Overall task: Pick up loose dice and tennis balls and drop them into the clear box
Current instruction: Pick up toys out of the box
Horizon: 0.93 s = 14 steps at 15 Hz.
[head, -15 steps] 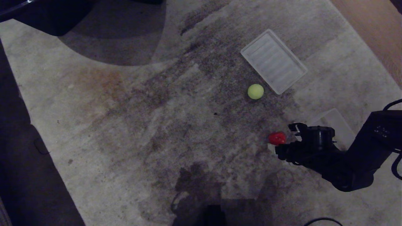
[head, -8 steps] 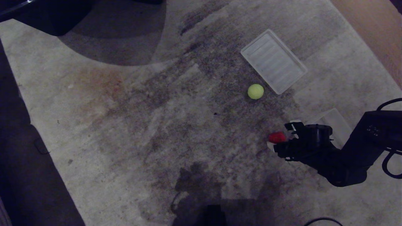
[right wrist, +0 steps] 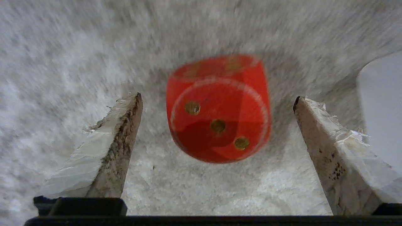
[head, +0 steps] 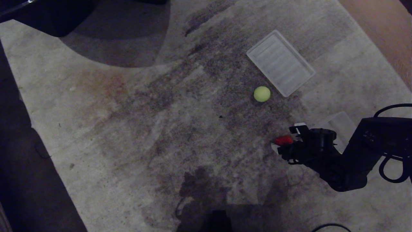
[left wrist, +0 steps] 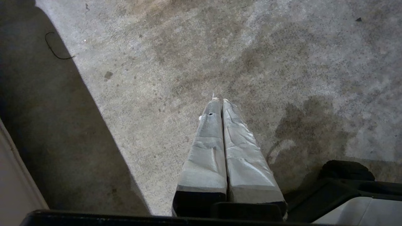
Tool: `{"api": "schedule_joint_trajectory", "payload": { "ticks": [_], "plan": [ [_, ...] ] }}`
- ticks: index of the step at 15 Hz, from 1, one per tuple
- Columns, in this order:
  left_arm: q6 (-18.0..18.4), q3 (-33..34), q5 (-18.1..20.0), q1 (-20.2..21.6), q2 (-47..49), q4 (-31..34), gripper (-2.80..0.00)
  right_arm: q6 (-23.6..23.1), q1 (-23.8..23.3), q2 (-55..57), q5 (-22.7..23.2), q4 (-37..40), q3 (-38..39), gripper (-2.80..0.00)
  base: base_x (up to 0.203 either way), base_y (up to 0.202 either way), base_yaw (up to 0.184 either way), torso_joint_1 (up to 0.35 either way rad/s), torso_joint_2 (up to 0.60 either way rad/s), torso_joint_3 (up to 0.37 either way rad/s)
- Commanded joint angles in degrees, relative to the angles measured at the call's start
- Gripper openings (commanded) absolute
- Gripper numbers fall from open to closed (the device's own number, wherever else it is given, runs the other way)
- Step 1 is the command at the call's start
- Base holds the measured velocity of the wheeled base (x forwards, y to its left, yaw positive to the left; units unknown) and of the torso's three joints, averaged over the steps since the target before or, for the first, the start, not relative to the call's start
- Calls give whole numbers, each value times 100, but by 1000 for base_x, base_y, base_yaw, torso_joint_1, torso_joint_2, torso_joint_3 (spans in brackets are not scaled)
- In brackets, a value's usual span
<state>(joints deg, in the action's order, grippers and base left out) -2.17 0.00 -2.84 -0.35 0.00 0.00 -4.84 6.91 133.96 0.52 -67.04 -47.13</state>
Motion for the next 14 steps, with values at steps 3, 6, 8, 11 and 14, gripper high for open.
{"api": "schedule_joint_trajectory", "payload": {
  "ticks": [3,6,8,11,14],
  "plan": [
    [-3,9,-6,0,9,0,-280,-44,1,178,7,-231,-151,0,0,0,0,0,0,0],
    [-3,9,-6,0,9,0,-280,-166,-6,257,-12,-319,-165,-280,0,0,0,0,0,0],
    [-3,9,-6,0,9,0,-280,-184,-6,210,-26,-311,-105,-280,0,0,0,0,0,0],
    [-3,9,-6,0,9,0,-280,-193,-15,-61,-173,-254,53,-280,0,0,0,0,0,0],
    [-3,9,-6,0,9,0,-280,-174,-68,-891,-216,280,489,-280,0,0,0,0,0,0]
  ]
}}
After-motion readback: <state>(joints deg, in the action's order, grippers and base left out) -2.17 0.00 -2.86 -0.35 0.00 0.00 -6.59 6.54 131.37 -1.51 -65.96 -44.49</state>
